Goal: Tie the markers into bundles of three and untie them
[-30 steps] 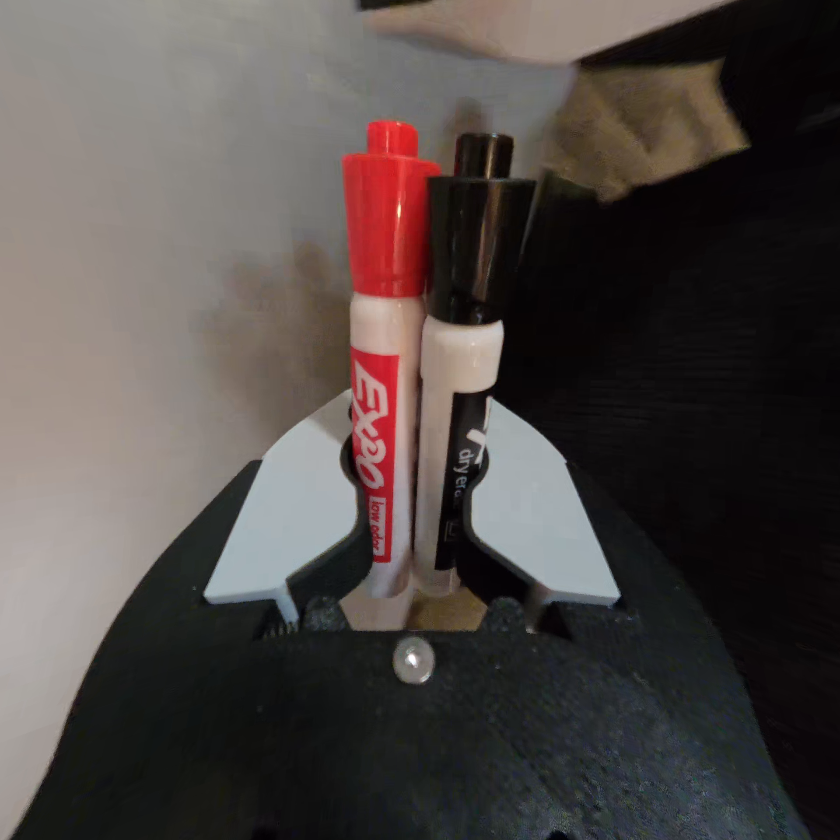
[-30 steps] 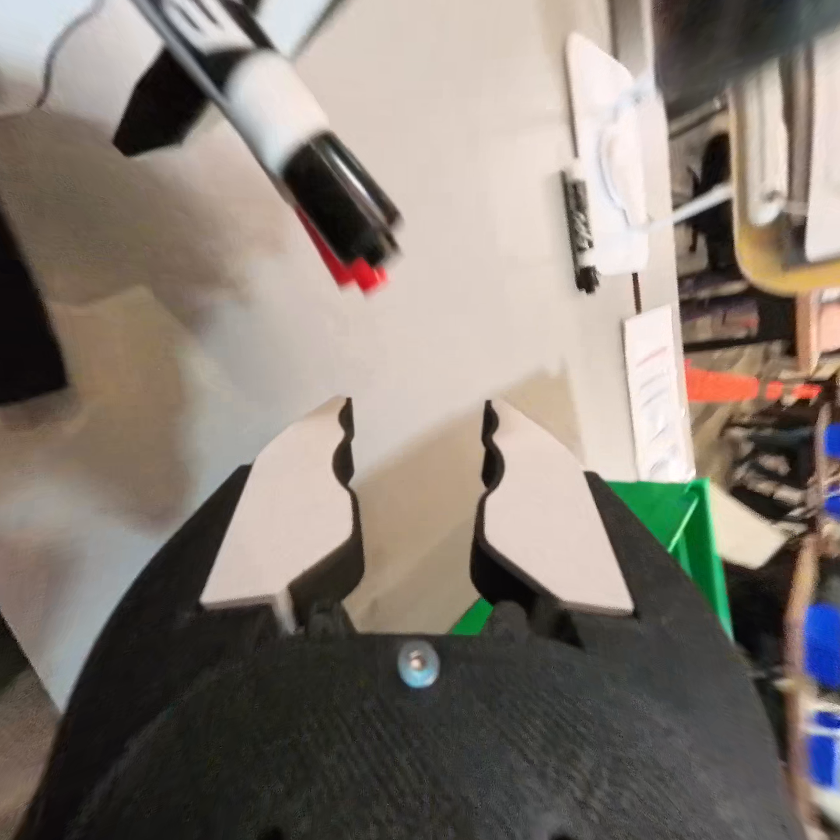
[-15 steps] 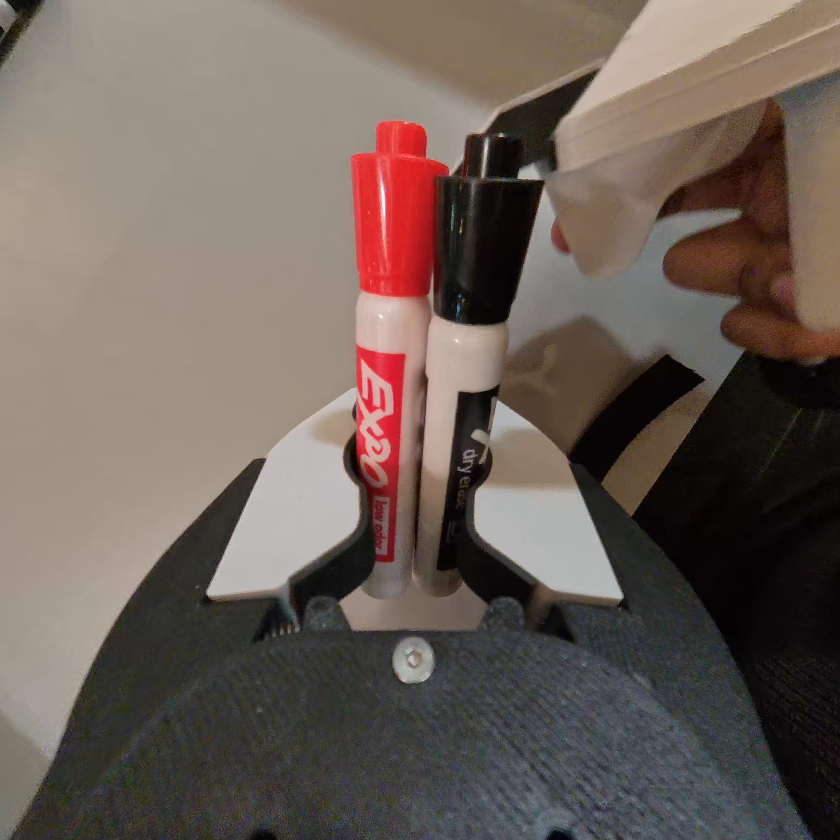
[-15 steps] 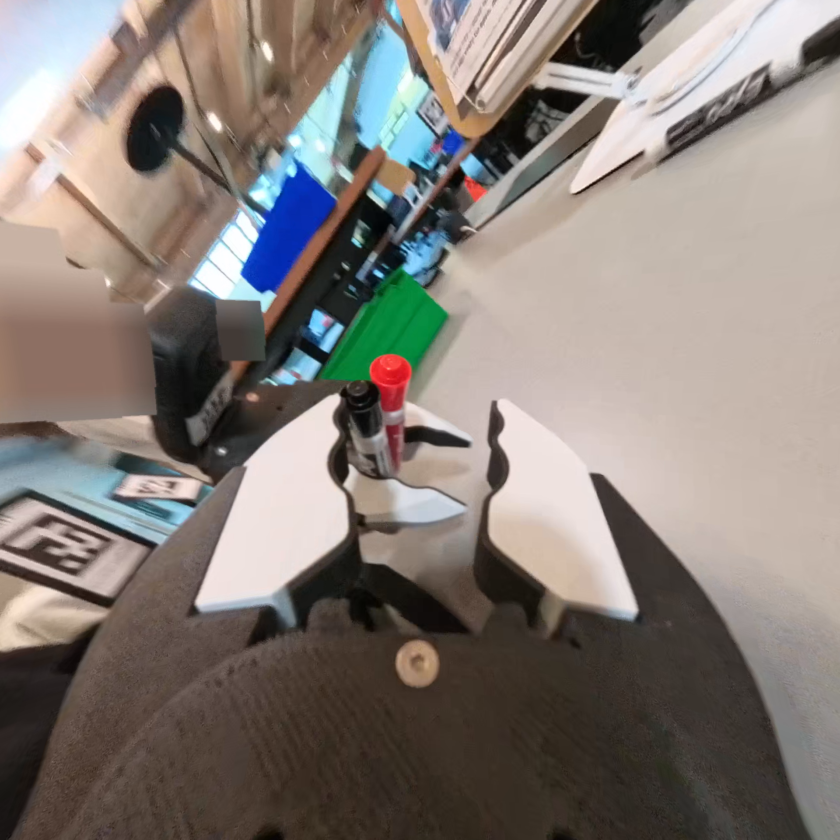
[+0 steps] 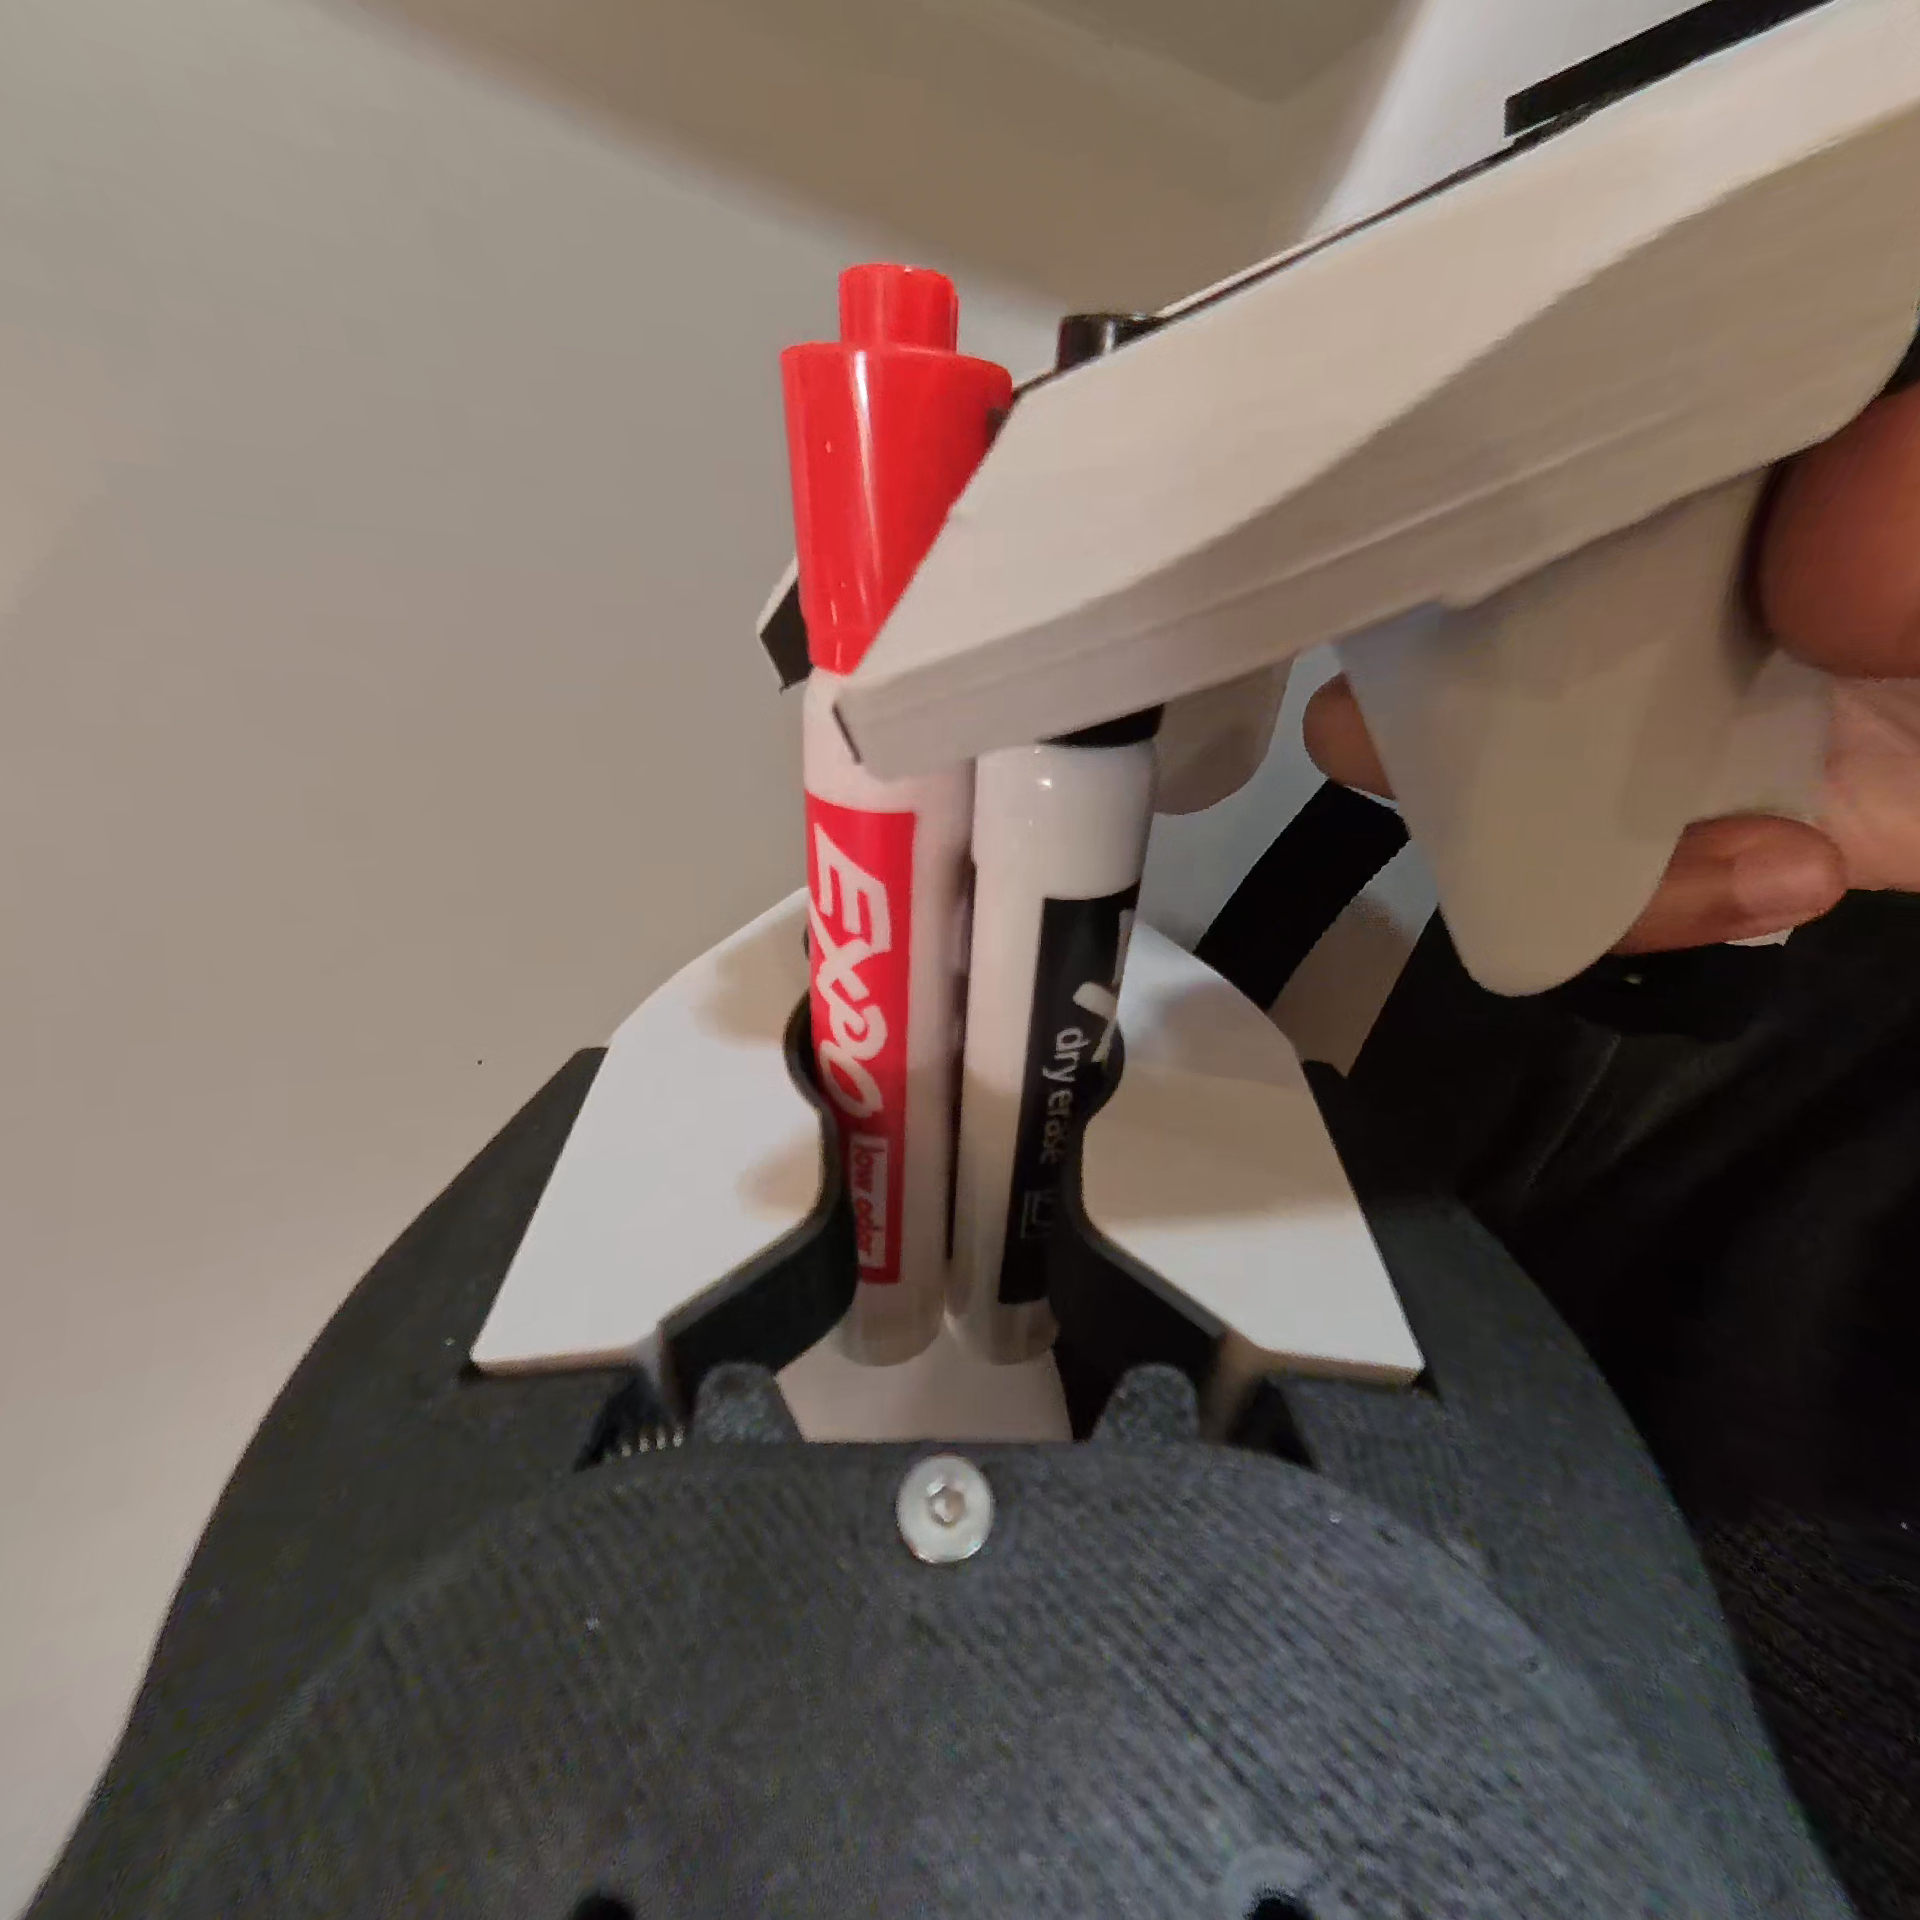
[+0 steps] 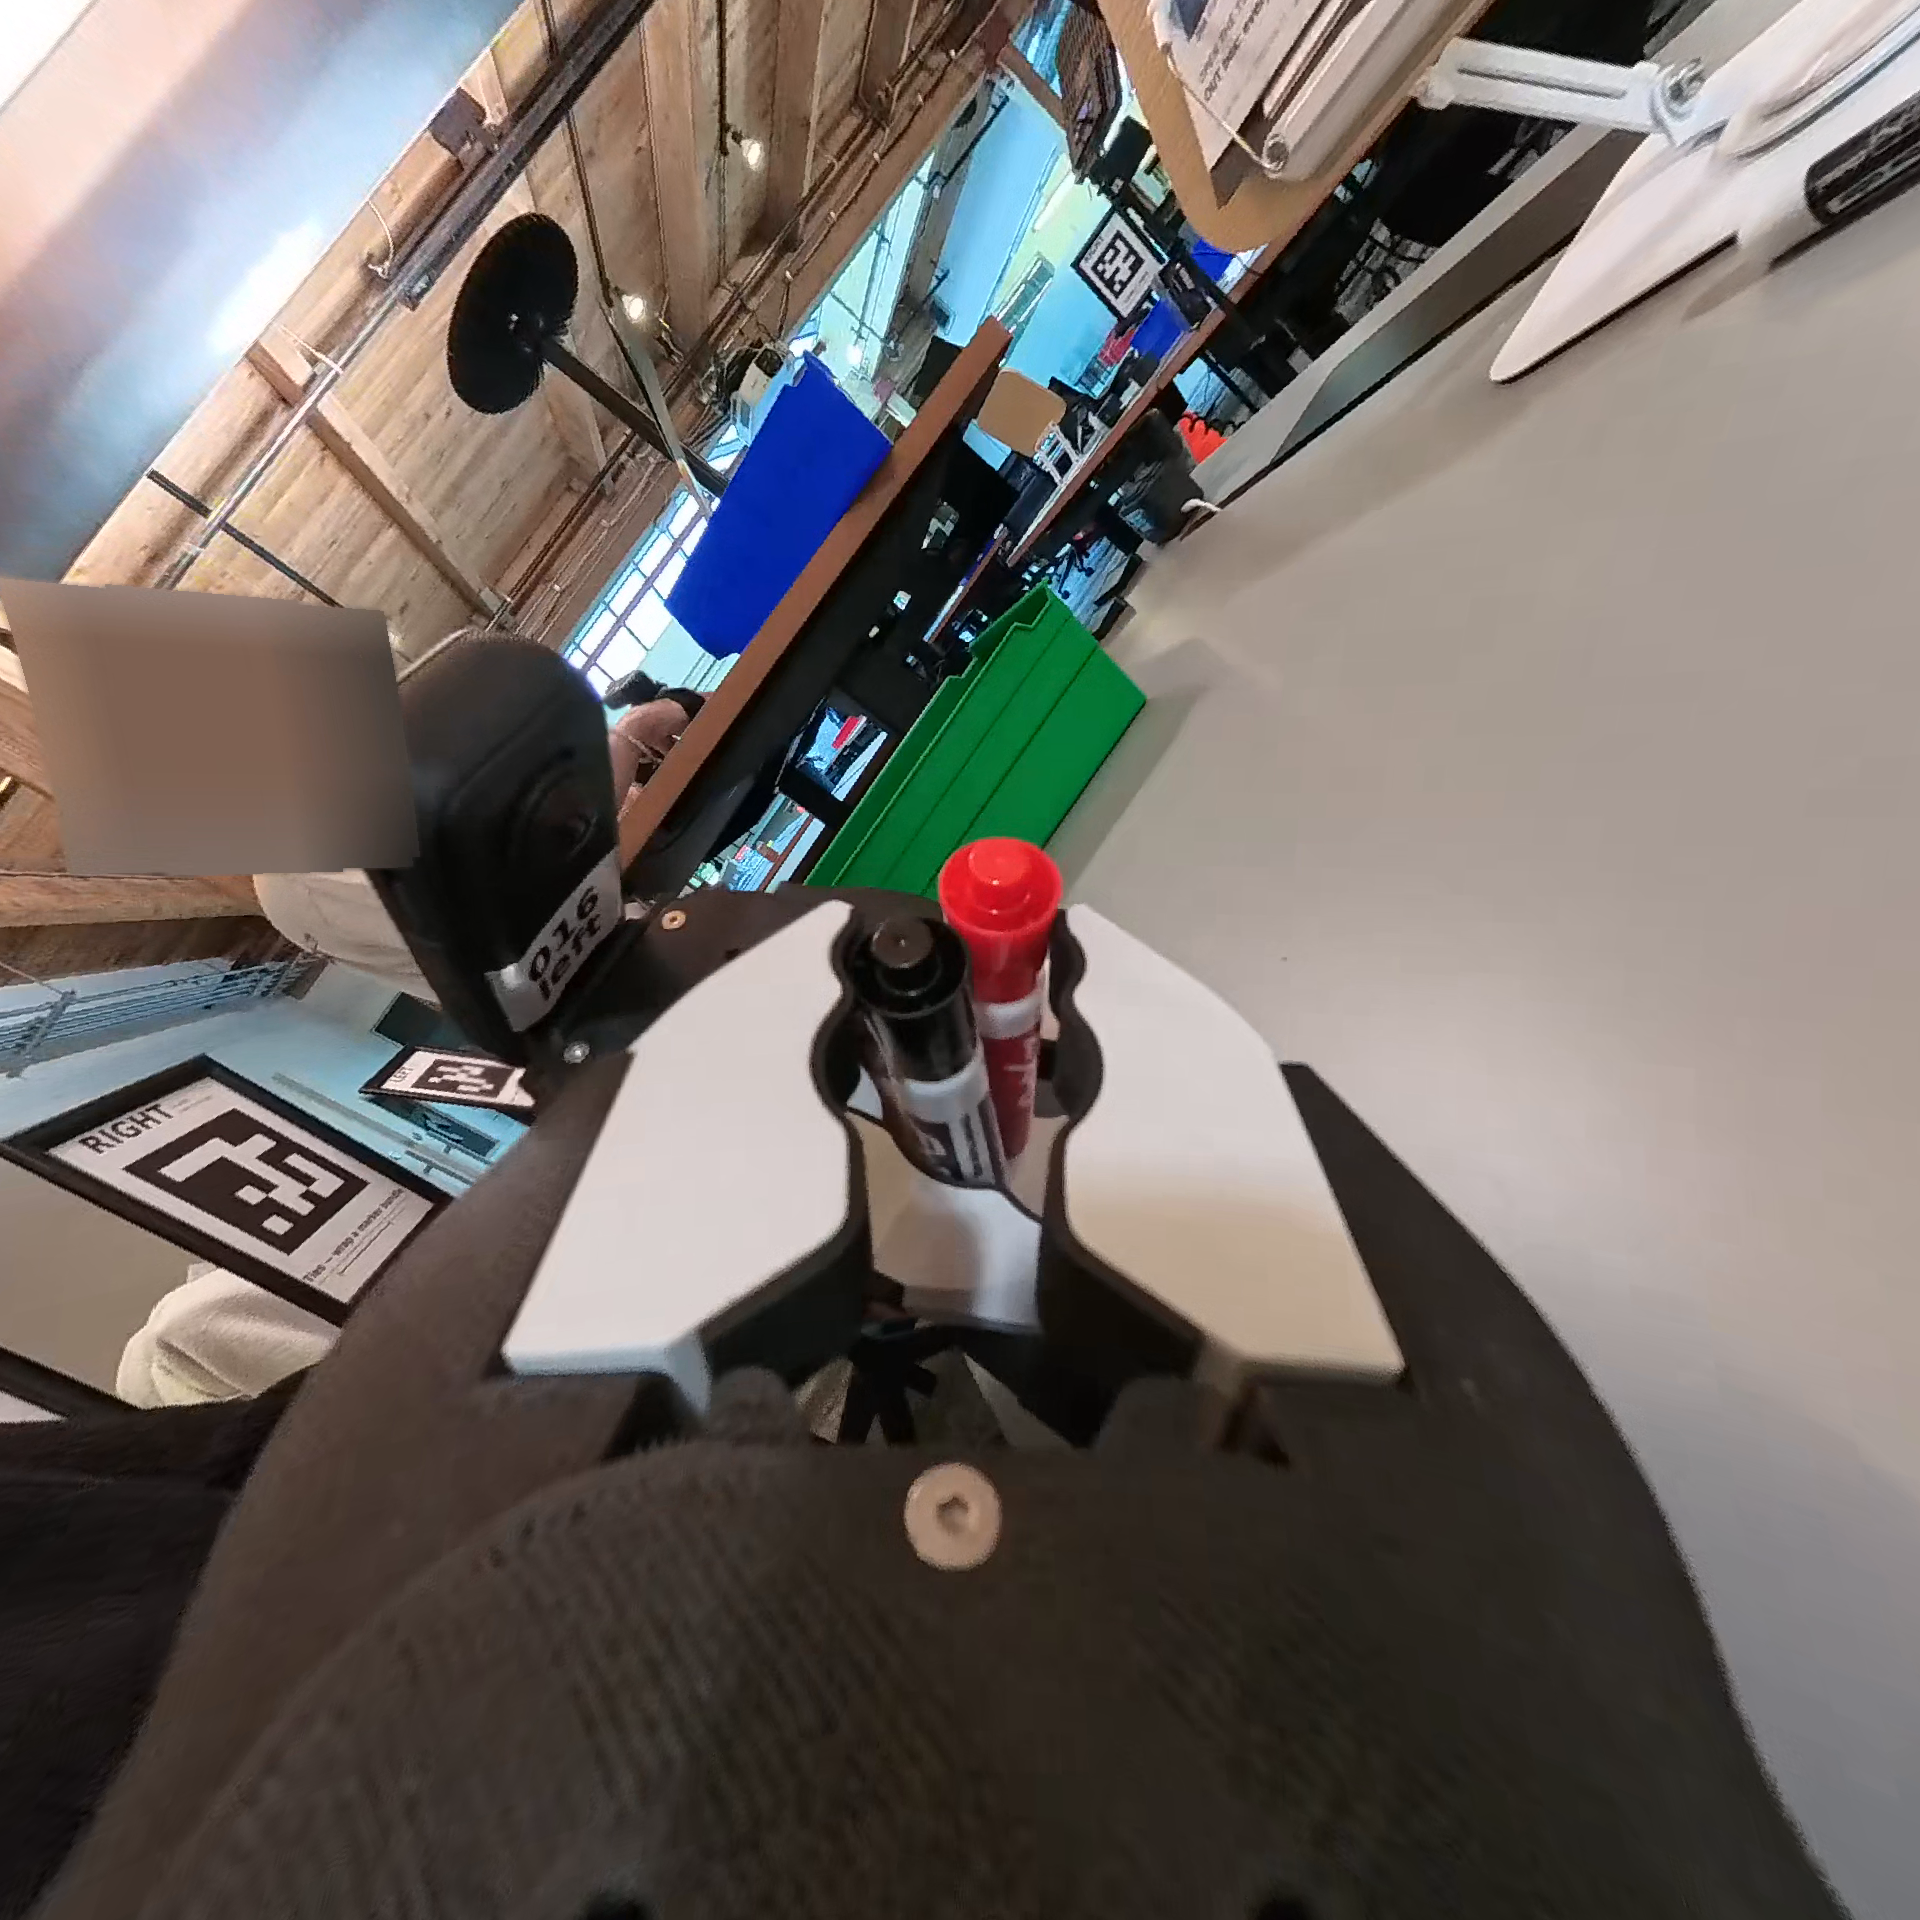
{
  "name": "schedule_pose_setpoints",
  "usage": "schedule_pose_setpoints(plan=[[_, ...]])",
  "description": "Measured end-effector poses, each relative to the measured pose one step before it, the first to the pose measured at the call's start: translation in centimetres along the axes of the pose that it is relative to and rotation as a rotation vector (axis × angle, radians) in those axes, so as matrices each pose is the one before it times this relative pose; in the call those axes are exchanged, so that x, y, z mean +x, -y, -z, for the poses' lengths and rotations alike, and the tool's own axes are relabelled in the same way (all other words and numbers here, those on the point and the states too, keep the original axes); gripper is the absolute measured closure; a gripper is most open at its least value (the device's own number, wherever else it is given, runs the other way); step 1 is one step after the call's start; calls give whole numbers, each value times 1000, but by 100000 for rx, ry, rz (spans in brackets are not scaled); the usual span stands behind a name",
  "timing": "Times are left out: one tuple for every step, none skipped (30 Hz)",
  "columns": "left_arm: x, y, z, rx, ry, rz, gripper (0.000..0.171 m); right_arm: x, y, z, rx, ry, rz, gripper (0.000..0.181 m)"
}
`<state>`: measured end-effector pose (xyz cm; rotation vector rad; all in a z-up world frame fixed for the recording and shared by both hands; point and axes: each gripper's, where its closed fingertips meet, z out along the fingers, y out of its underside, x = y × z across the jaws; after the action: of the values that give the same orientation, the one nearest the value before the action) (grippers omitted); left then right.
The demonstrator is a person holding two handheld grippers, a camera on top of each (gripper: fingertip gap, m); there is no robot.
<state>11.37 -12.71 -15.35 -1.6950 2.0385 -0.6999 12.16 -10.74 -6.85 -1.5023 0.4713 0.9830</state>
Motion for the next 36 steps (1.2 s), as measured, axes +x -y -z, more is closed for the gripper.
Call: schedule_pose_setpoints(plan=[[23,-8,-131,-12,-359,179,129,112,-26,43,76,-408,-493,148],[89,-17,-150,-424,-401,65,128,113,13,106,135,-332,-227,152],[160,75,-116,95,-800,537,128,115,36,151,186,-368,142,163],[112,105,-73,272,-401,370,128,115,55,117,278,-473,371,163],[84,64,-43,-126,-91,-20,128,28,69,115,174,-450,647,163],[55,-2,-26,-425,-25,-339,128,-55,43,59,-222,-441,1078,163],[-2,28,19,131,33,-150,129,-104,-17,3,-675,-175,1142,161],[-5,0,8,222,-269,-95,130,-84,-23,-27,-591,105,677,156],[3,-47,0,-110,-635,411,129,-56,41,5,42,385,-115,156],[46,-75,-20,-323,-917,441,129,40,0,3,-26,324,-690,156],[-1,-85,-42,-408,-400,219,129,115,-58,-2,-443,227,-870,156],[-40,-47,-41,-74,142,-115,129,124,-54,-9,-248,414,-1038,156],[-31,-57,-39,-232,187,-161,129,94,-14,7,56,471,-1124,156],[-45,-72,-52,-254,225,-128,129,56,-13,12,118,525,-928,156],[-54,-72,-38,-215,195,-76,129,37,1,7,53,370,-648,156],[-61,-57,-31,-58,89,7,129,51,-16,15,-105,48,-207,156],[-23,-34,-20,44,-207,123,130,37,-20,10,-232,-75,270,155],[16,-30,-13,-43,-427,150,129,45,-28,9,-430,-242,577,156],[10,-30,-18,-197,-237,56,129,80,-24,-9,-593,-556,722,156],[-7,-23,-9,-37,59,-137,129,99,-28,8,-549,-686,706,156],[-15,-42,-2,-267,181,-276,129,63,-16,15,-376,-467,560,157],[-25,-56,-8,-400,274,-351,129,49,-12,23,-296,-318,366,157],[-4,-56,-7,-392,103,-233,129,53,-26,23,-184,-301,232,156],[-10,-62,-13,-321,141,-130,129,77,-16,26,-126,-337,113,156],[-7,-74,-30,-390,61,-194,129,71,48,33,217,-221,-135,155],[18,-97,-39,-468,-168,-119,129,56,131,58,673,34,-461,153],[-1,-77,-37,-338,-112,-13,129,54,157,74,629,82,-717,149],[-13,-54,-27,-237,-75,11,130,65,153,91,467,133,-627,146],[0,-77,-15,-480,-209,-20,130,90,163,115,423,-68,-423,144],[-7,-132,5,-851,-308,-153,130,125,173,136,264,-451,-221,142],[-49,-190,27,-1246,-183,-362,129,121,199,143,167,-497,124,138],[-85,-322,35,-2016,-204,-723,129,103,248,169,166,-361,491,136],[-128,-506,75,-3117,-280,-1031,129,127,261,184,207,-622,605,133],[-221,-641,144,-3753,1,-1164,129,140,263,192,230,-709,617,131],[-325,-673,225,-3365,465,-1008,129,91,229,194,206,-396,621,129],[-251,-675,278,-2879,-361,-599,129,35,189,167,153,-65,568,129]])
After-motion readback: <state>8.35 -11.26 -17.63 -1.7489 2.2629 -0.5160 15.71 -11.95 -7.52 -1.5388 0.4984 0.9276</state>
